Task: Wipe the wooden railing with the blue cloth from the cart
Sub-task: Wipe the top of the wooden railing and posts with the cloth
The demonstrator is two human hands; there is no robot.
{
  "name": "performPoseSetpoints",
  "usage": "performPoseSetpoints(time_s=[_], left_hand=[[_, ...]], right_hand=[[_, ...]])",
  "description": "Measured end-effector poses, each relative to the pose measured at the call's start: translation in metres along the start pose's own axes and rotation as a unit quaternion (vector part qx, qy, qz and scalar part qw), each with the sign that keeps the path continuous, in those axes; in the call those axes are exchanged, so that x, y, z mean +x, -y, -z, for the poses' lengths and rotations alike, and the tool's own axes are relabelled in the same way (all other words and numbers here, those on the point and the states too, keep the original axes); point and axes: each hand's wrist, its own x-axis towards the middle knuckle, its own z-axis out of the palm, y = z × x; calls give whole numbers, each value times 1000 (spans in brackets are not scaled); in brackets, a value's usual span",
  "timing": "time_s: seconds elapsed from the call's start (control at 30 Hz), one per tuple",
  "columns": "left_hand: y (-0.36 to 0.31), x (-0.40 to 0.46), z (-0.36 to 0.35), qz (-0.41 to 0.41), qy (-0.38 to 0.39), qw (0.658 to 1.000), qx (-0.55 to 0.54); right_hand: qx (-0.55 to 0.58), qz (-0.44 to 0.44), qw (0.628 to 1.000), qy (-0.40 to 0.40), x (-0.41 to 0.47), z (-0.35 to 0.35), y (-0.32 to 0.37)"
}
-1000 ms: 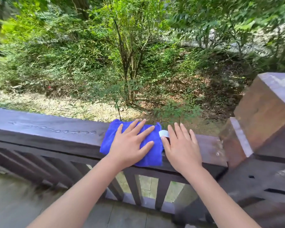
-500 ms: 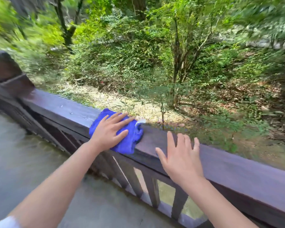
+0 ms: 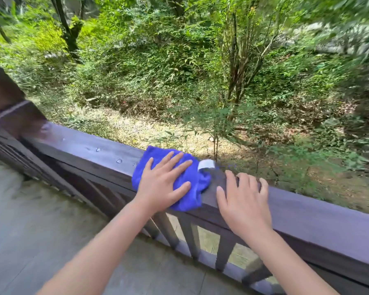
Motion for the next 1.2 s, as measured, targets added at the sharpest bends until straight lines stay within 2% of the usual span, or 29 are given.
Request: performPoseSetpoints(time_s=[0.17, 0.27, 0.4, 0.47, 0.53, 0.63, 0.8, 0.87, 1.07, 1.2], left_hand=[[90, 14, 16, 41, 10, 999, -11], [140, 23, 24, 120, 8, 993, -13], [152, 32, 26, 199, 16, 980, 8], [130, 31, 20, 176, 30, 984, 11], [105, 24, 13, 110, 33, 993, 7], [90, 13, 11, 31, 0, 1000, 7], [124, 9, 20, -77, -40, 996, -6], [145, 9, 22, -97, -53, 994, -9], [237, 14, 39, -35, -57, 998, -6], [300, 28, 56, 72, -23, 997, -7]], right_hand=[[3, 38, 998, 51, 29, -23, 65], [3, 60, 996, 61, 39, -30, 95], [0, 55, 997, 53, 42, -30, 106], [-8, 50, 998, 48, 42, -31, 105], [-15, 46, 998, 36, 42, -32, 104], [-27, 40, 999, 12, 42, -31, 105], [-42, 31, 999, 13, 45, -32, 116], [-39, 41, 998, 24, 51, -35, 130], [-11, 89, 995, 49, 76, -48, 190], [19, 129, 988, 87, 98, -62, 228]])
